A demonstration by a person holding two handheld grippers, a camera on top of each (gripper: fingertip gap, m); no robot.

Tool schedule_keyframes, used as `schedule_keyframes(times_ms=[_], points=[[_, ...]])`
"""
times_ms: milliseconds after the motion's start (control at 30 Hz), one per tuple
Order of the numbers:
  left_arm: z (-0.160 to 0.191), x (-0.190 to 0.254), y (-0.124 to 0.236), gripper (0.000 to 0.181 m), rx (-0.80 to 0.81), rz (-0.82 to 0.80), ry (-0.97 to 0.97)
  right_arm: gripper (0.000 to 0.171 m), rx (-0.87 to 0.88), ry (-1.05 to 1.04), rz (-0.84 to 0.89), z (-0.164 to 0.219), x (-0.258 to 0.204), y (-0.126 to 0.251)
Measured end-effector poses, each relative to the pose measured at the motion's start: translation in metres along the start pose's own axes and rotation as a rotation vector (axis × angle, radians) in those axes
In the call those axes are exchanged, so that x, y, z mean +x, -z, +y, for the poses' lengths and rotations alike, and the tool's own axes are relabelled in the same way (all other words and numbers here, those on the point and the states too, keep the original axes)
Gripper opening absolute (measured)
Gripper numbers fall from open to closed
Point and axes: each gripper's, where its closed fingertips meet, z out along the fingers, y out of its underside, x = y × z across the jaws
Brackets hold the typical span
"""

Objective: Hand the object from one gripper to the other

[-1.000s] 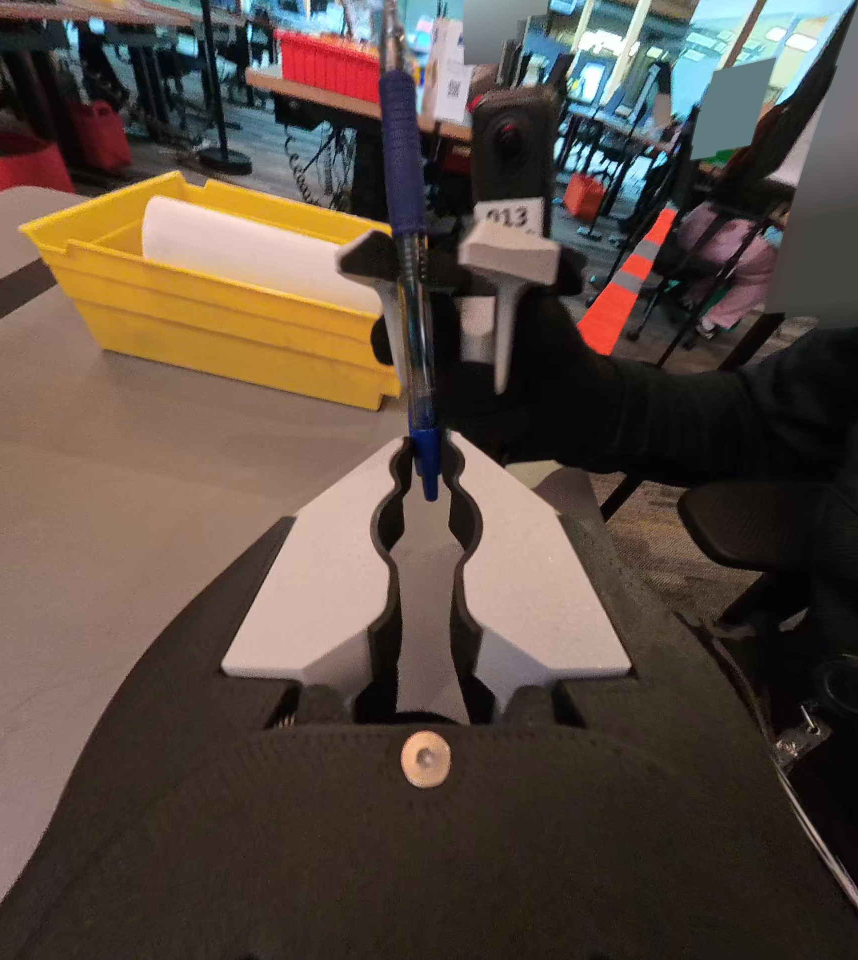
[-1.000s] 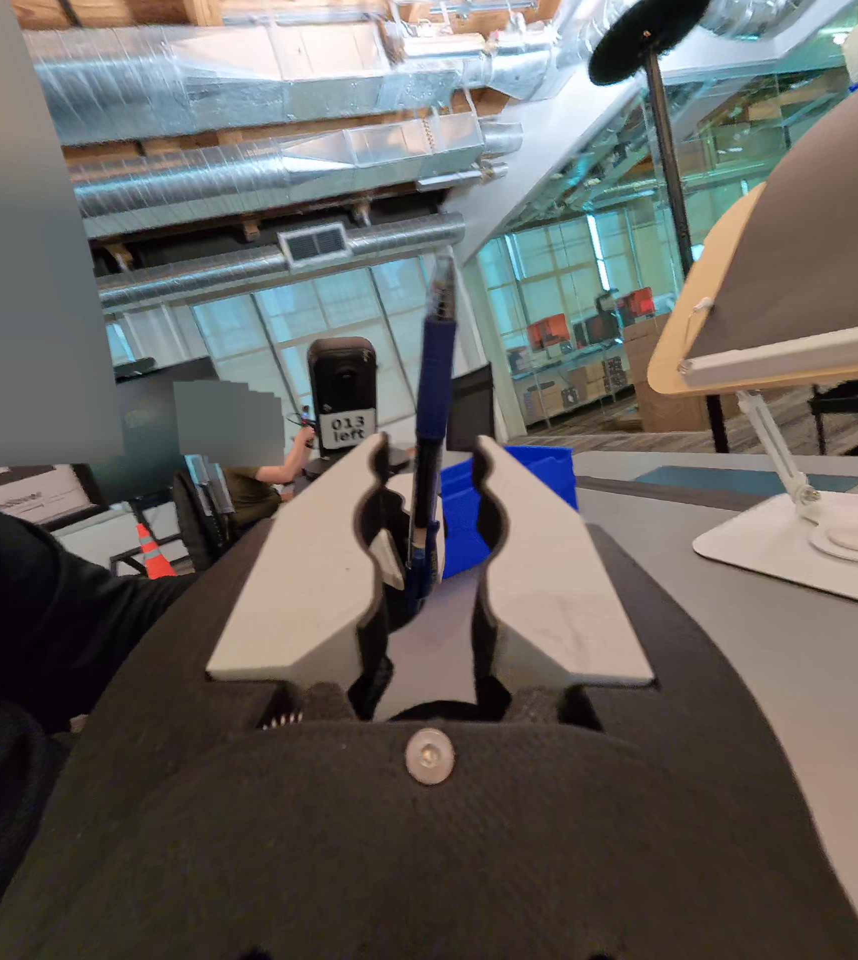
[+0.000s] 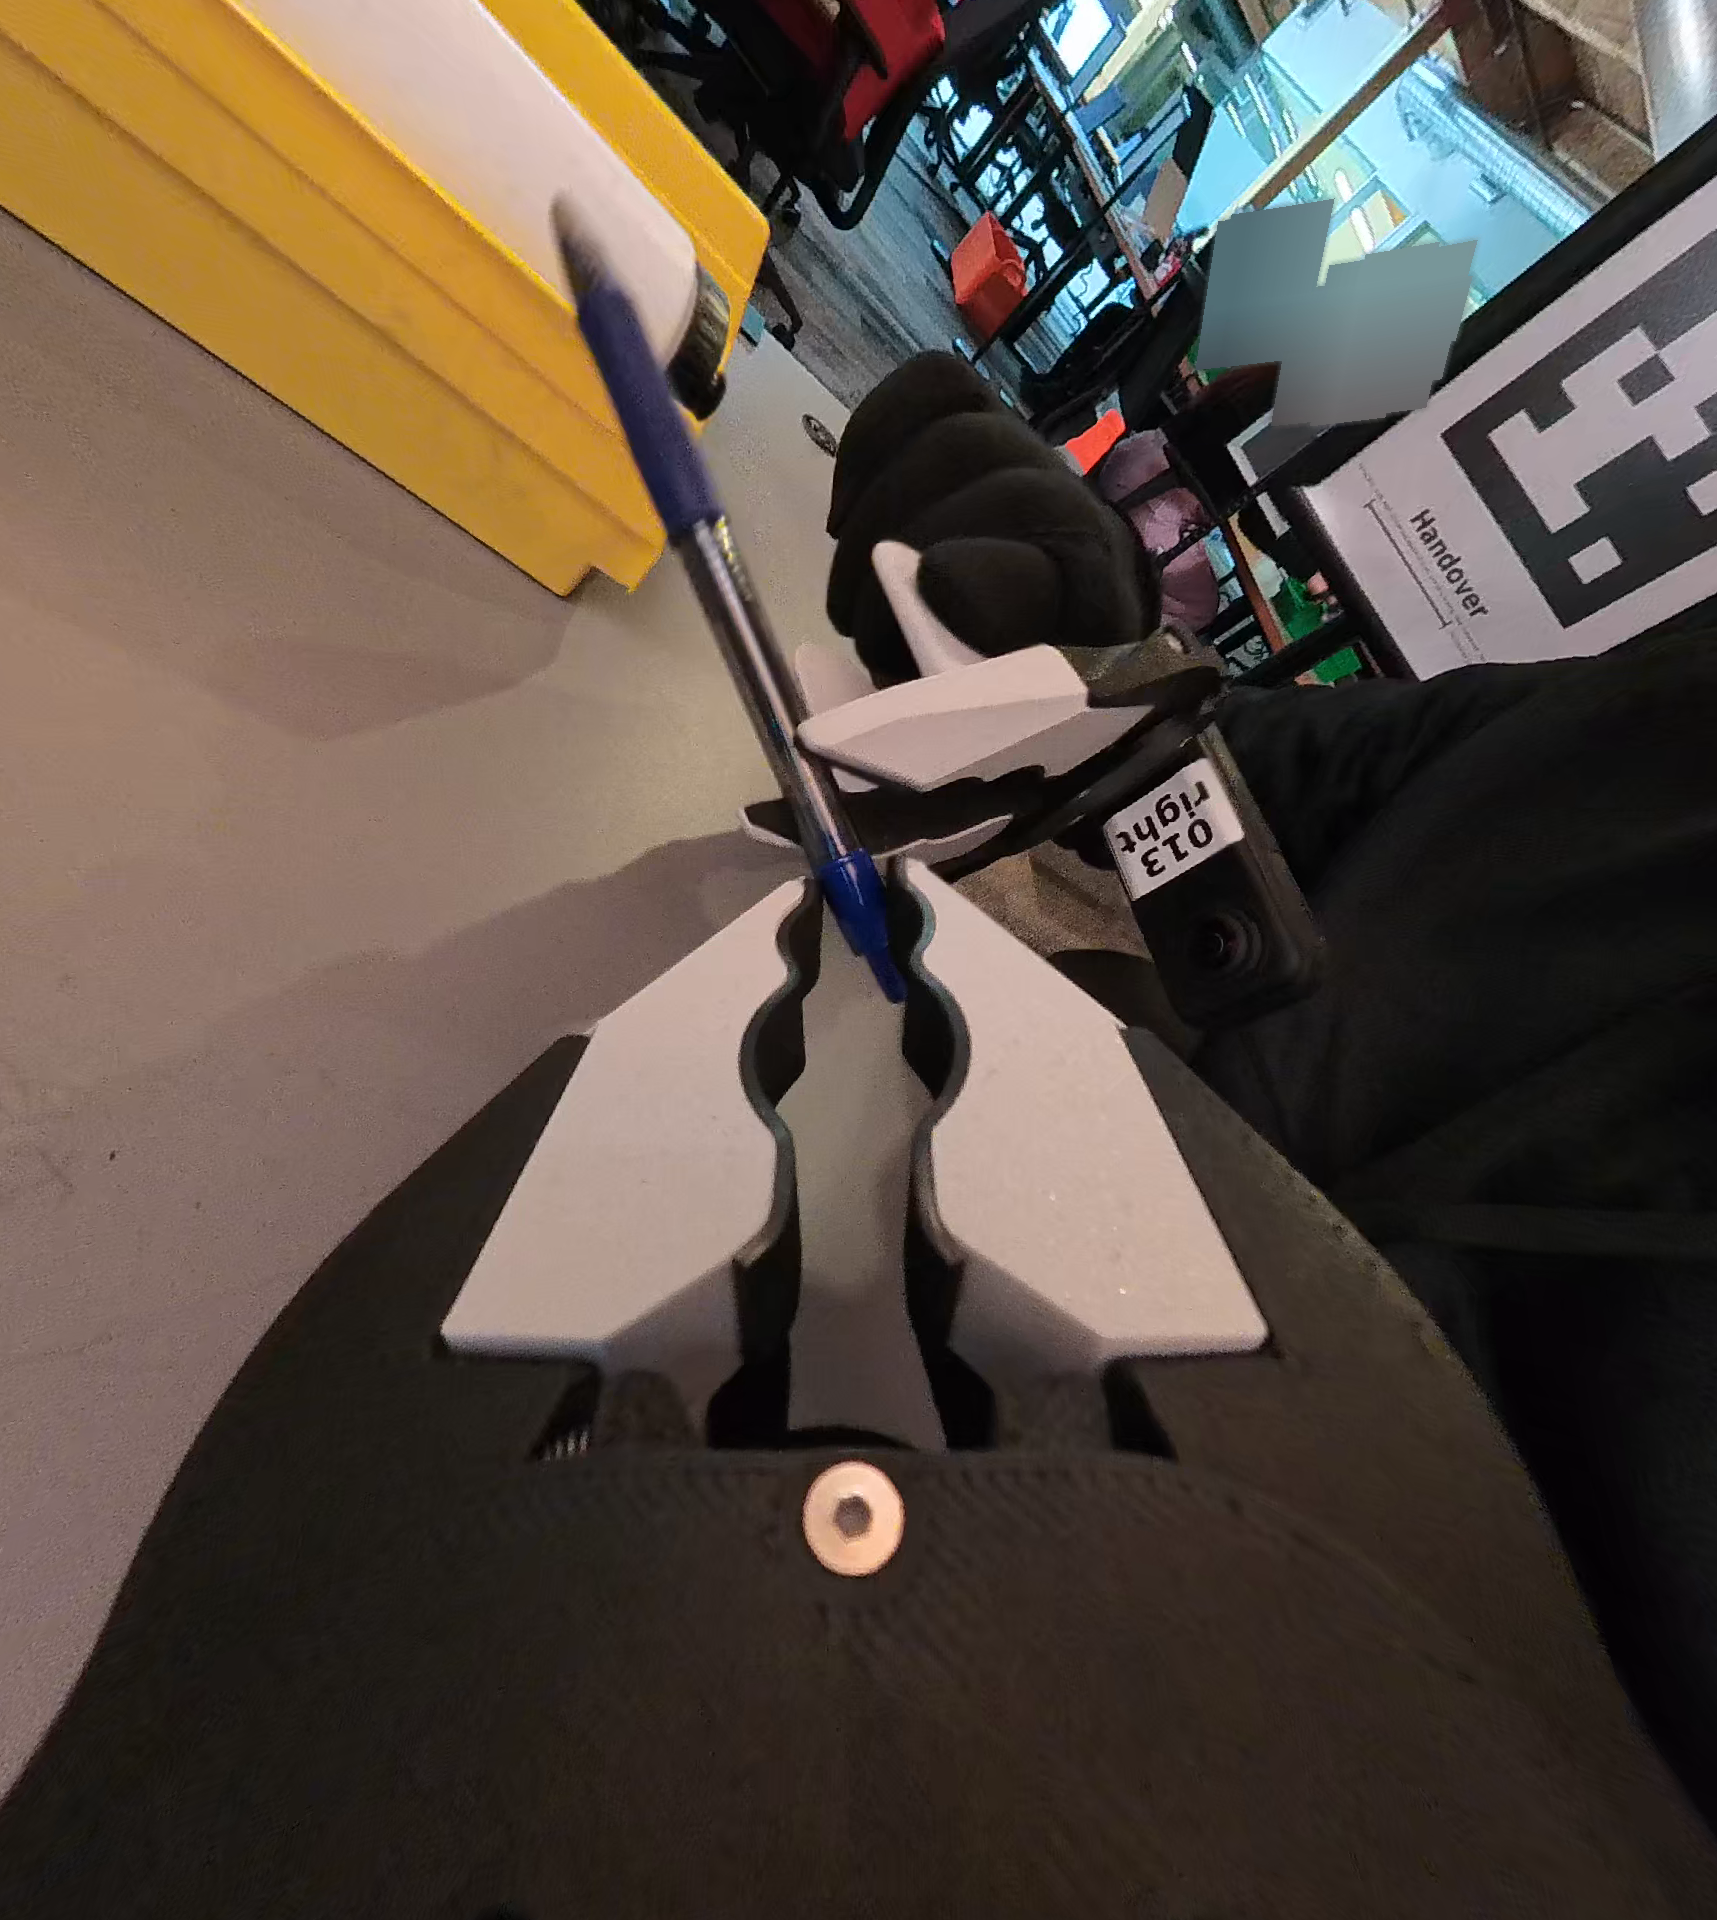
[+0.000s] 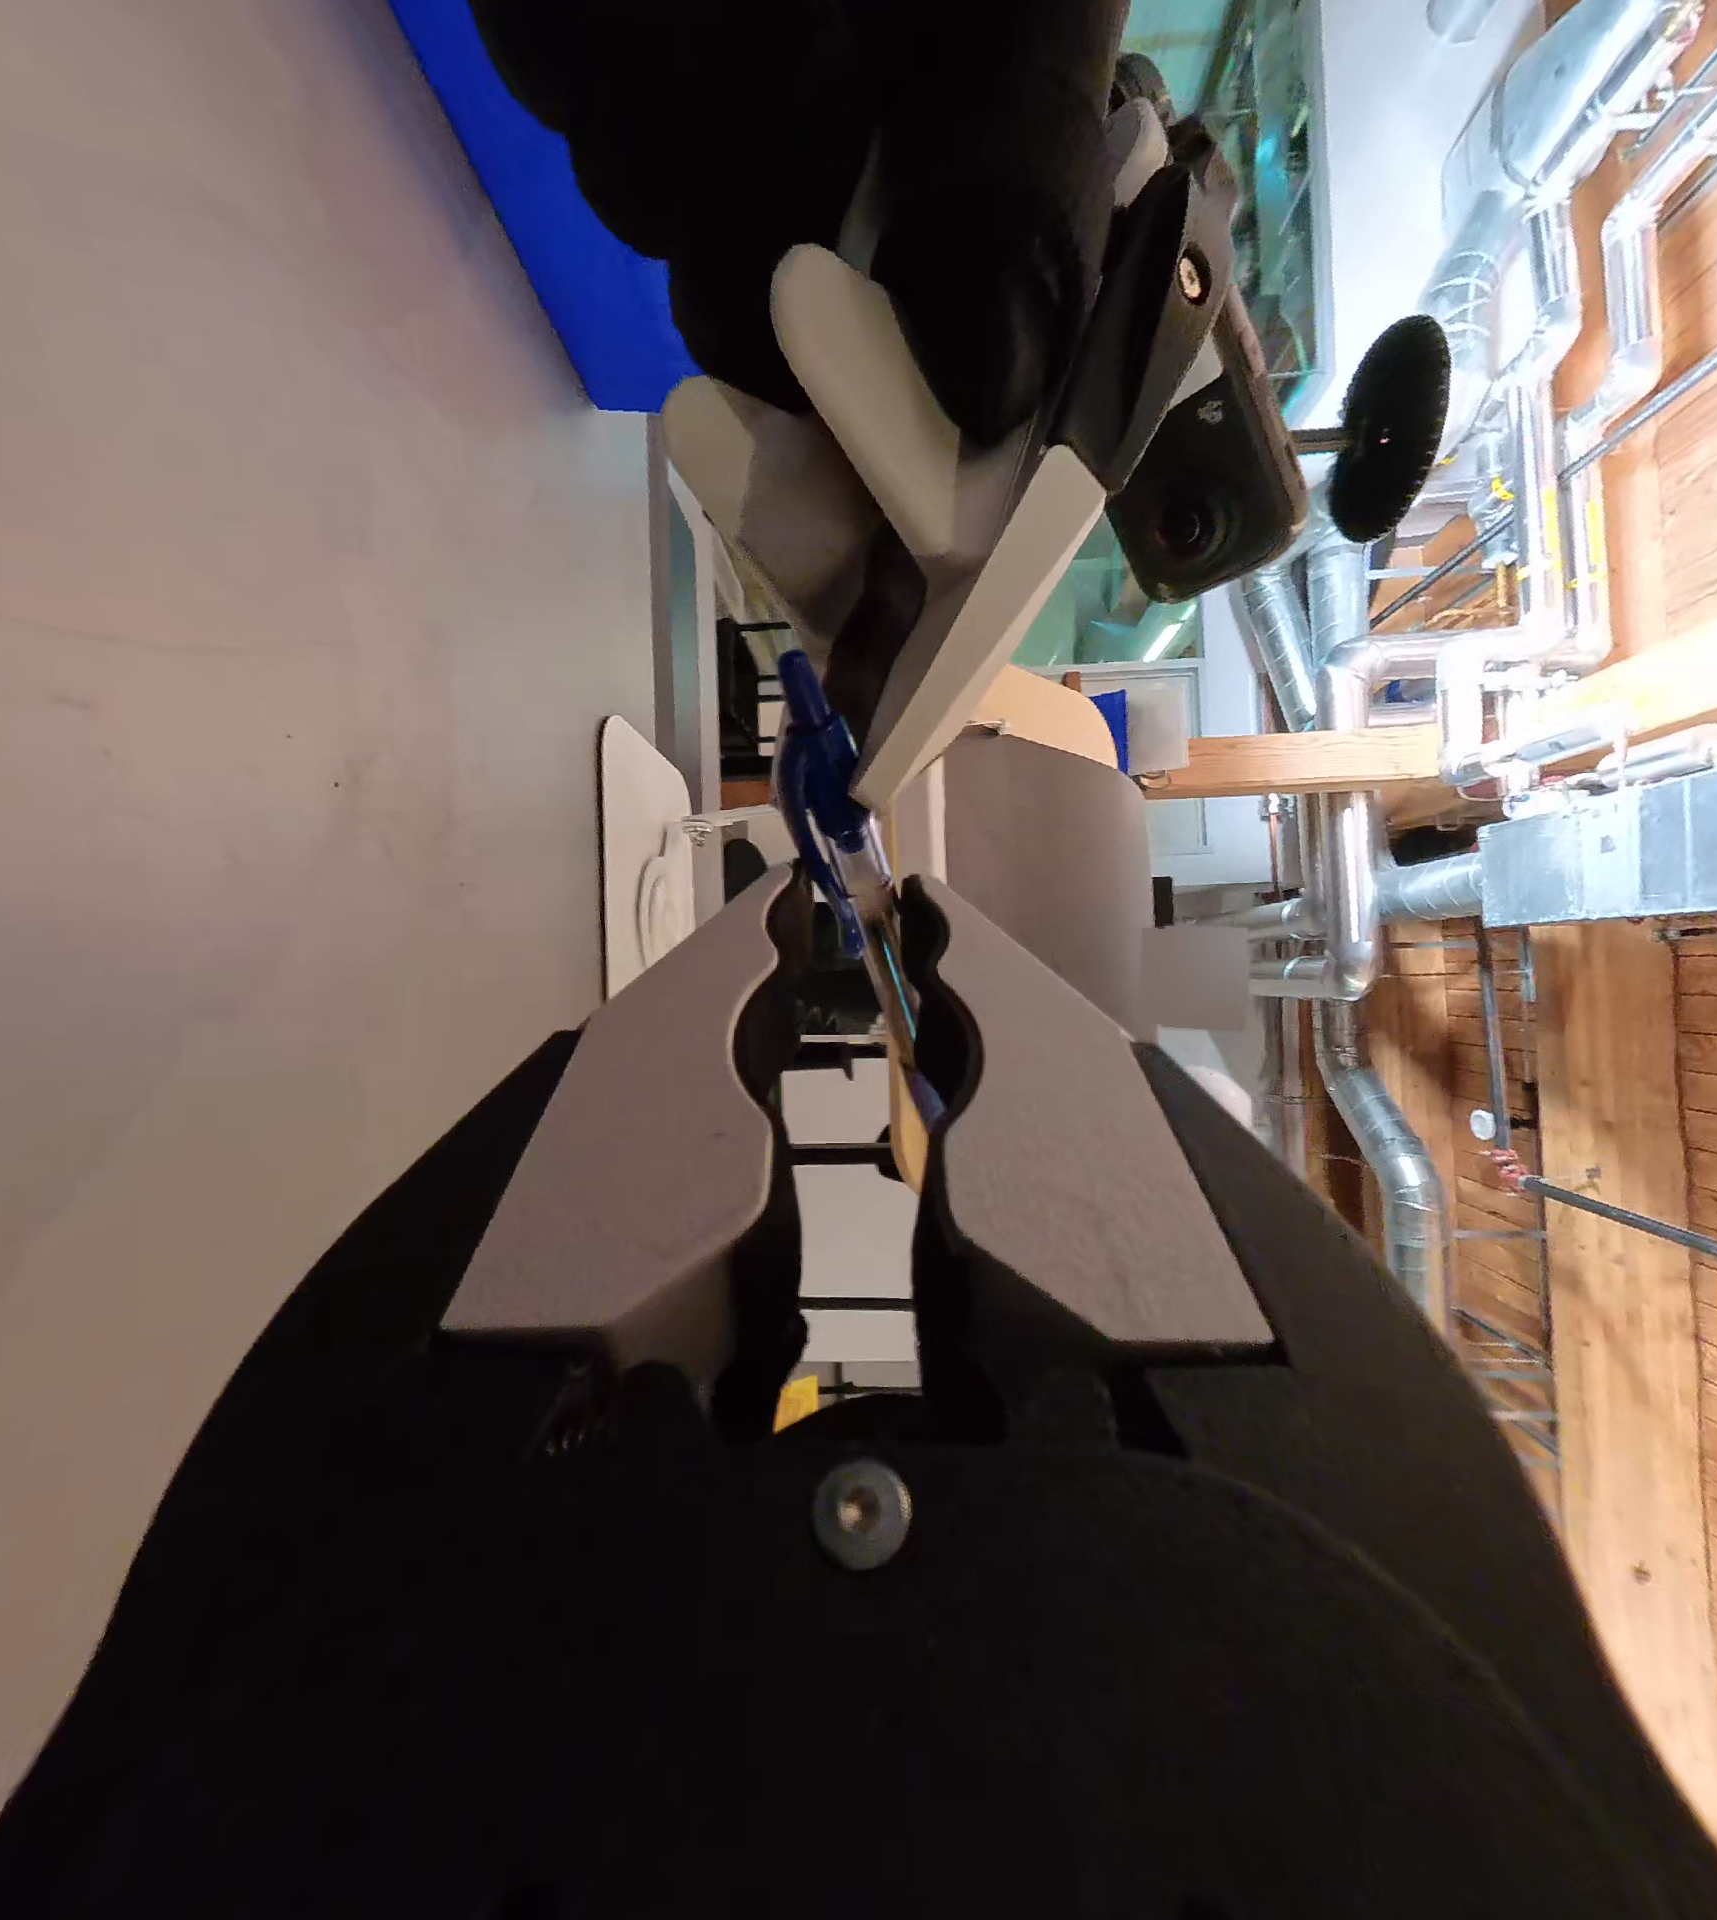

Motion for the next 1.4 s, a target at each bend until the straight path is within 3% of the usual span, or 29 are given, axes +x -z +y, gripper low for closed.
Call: schedule_keyframes(times_ms=[167,333,500,633,900,1300,1400], points=[[-0.017,0.007,0.004,0.023,0.088,-0.025,-0.112,0.008,0.025,-0.296,-0.076,0.004,-0.002,0.0],[-0.034,0.035,0.017,0.033,0.139,-0.118,-0.447,0.009,0.088,-0.632,-0.277,0.002,-0.014,0.0],[-0.023,0.028,0.018,0.039,-0.129,-0.464,-0.91,0.008,0.147,-0.77,-0.479,-0.004,-0.018,0.005],[-0.011,0.017,0.008,0.029,-0.327,-0.62,-1.123,0.008,0.192,-0.824,-0.586,-0.014,-0.018,0.007],[0.008,0.001,-0.005,0.0,-0.542,-0.72,-1.298,0.008,0.207,-0.81,-0.702,-0.024,-0.03,0.011],[0.01,0.003,-0.003,0.0,-0.609,-0.73,-1.338,0.008,0.22,-0.814,-0.772,-0.026,-0.033,0.012],[0.013,0.003,-0.002,0.011,-0.621,-0.721,-1.349,0.008,0.231,-0.822,-0.791,-0.028,-0.033,0.014]])
